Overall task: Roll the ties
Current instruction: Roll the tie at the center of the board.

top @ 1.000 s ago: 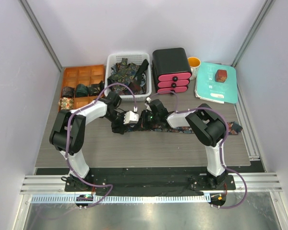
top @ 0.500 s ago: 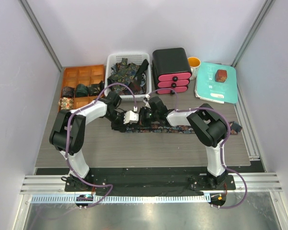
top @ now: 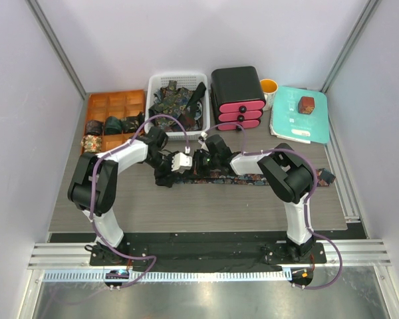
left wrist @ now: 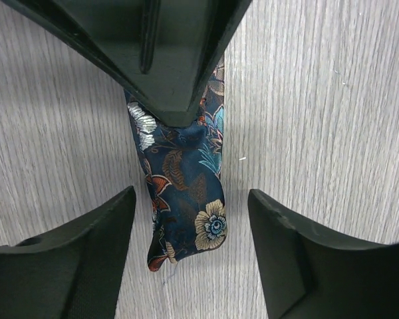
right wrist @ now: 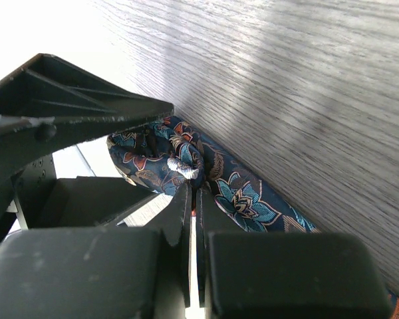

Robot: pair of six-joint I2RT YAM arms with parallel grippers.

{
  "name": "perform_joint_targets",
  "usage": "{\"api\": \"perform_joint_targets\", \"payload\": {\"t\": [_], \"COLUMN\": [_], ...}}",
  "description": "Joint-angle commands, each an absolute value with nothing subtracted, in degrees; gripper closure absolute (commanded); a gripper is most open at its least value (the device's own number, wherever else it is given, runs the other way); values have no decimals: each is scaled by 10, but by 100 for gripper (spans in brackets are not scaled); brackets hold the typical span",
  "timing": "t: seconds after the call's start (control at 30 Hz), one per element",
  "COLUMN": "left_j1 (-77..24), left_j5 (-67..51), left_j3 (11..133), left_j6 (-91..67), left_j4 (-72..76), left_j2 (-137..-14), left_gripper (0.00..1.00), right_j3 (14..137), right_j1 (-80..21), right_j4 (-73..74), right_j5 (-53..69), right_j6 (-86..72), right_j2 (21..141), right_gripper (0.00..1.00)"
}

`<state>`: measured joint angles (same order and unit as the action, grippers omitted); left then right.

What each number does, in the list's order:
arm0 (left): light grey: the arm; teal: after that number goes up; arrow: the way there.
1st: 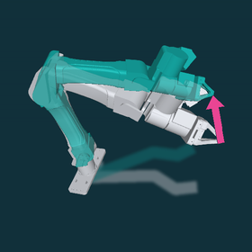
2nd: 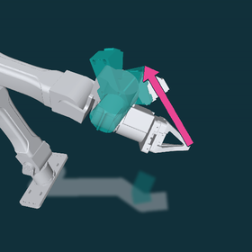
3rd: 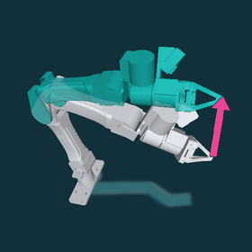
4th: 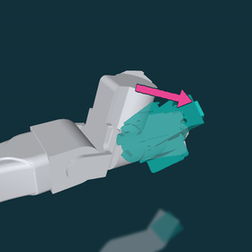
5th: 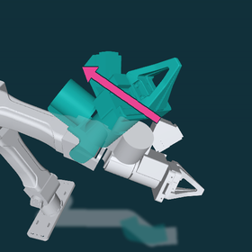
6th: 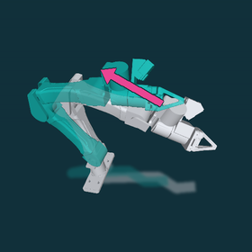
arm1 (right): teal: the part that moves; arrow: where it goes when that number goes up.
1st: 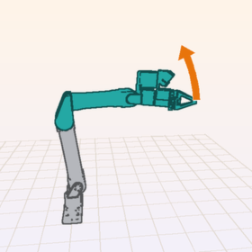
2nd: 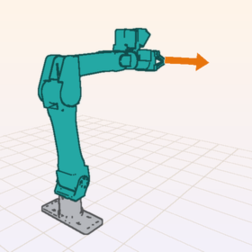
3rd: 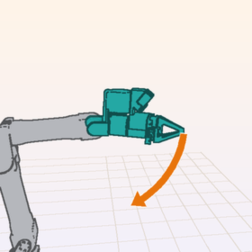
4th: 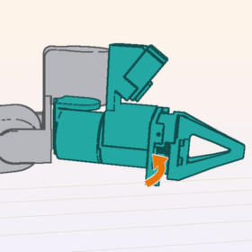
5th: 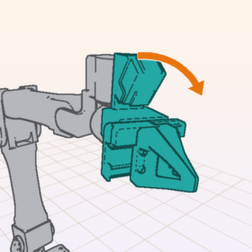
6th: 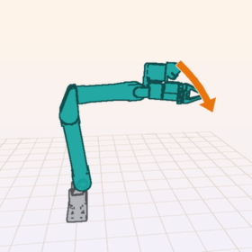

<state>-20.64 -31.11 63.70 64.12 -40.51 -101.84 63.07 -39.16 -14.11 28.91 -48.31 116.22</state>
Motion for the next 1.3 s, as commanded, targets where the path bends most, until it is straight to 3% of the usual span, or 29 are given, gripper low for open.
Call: {"api": "perform_joint_targets", "payload": {"t": [0.0, 0.17, 0.27, 0.37, 0.4, 0.53, 0.73, 0.87, 1.0, 1.03, 1.07, 1.1, 1.17, 1.27], "left_j1": [-210, -220, -221, -221, -221, -221, -221, -220, -220, -220, -220, -220, -221, -220], "left_j5": [-330, -322, -310, -302, -303, -302, -303, -307, -307, -308, -308, -309, -310, -308], "left_j3": [650, 649, 643, 640, 641, 631, 628, 633, 637, 636, 636, 638, 642, 642], "left_j6": [617, 610, 609, 612, 615, 615, 617, 621, 622, 624, 624, 622, 621, 622], "left_j4": [-387, -370, -359, -360, -362, -358, -358, -367, -372, -374, -374, -374, -376, -377], "left_j2": [-1005, -1009, -1012, -1018, -1017, -1016, -1019, -1024, -1026, -1027, -1027, -1027, -1027, -1025], "left_gripper": [29, 35, 52, 63, 64, 65, 67, 67, 68, 68, 67, 68, 67, 67], "right_j3": [637, 636, 641, 652, 652, 623, 581, 573, 590, 597, 599, 596, 581, 602], "right_j1": [-392, -392, -392, -388, -385, -346, -269, -259, -260, -260, -260, -260, -258, -229], "right_j4": [-149, -149, -149, -135, -121, -97, -25, 19, 41, 41, 38, 25, -35, -83], "right_j5": [286, 287, 288, 294, 294, 308, 344, 355, 348, 336, 316, 296, 230, 238], "right_j6": [-471, -473, -473, -457, -446, -352, -217, -36, 63, 64, 67, 52, 21, -145], "right_j2": [1157, 1156, 1153, 1141, 1133, 1070, 984, 940, 923, 927, 927, 927, 922, 932], "right_gripper": [99, 99, 99, 90, 81, 61, 48, 44, 22, 20, 8, 5, 0, 0]}}
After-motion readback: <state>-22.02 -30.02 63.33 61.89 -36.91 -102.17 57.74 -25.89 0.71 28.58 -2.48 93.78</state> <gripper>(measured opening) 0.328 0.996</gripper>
